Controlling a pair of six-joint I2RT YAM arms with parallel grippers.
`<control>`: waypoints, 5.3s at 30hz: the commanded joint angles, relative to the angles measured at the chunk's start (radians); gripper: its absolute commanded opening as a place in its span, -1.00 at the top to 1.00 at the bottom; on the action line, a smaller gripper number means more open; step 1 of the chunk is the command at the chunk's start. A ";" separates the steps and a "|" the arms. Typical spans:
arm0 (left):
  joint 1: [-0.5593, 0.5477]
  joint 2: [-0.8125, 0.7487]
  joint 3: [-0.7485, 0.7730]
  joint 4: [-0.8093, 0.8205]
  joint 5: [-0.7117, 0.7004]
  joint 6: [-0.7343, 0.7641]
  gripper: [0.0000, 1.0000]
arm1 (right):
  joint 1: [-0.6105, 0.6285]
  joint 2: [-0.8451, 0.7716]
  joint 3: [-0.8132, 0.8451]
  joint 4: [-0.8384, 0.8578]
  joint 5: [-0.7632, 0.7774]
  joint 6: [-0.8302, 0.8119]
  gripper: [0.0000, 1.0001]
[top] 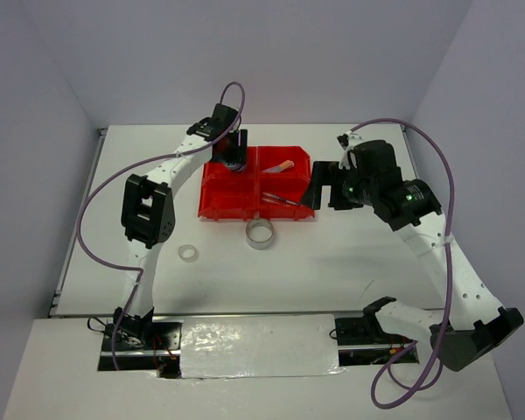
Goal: Sort the stationery into containers
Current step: Place the stationery in the storage box, then pick up the stationery from the center of the board, then place the stationery in the storage box.
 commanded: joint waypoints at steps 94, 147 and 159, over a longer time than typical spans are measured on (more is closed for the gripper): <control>-0.121 -0.763 -0.451 -0.279 -0.124 -0.016 -0.99 | -0.385 0.552 0.150 0.319 0.166 0.057 1.00; 0.166 -1.139 -0.782 -0.276 0.009 -0.004 -0.99 | 0.152 1.338 0.976 0.489 0.022 0.178 0.33; 0.166 -1.144 -0.784 -0.273 0.011 -0.001 -0.99 | 0.166 1.286 1.005 0.474 0.043 0.129 -0.99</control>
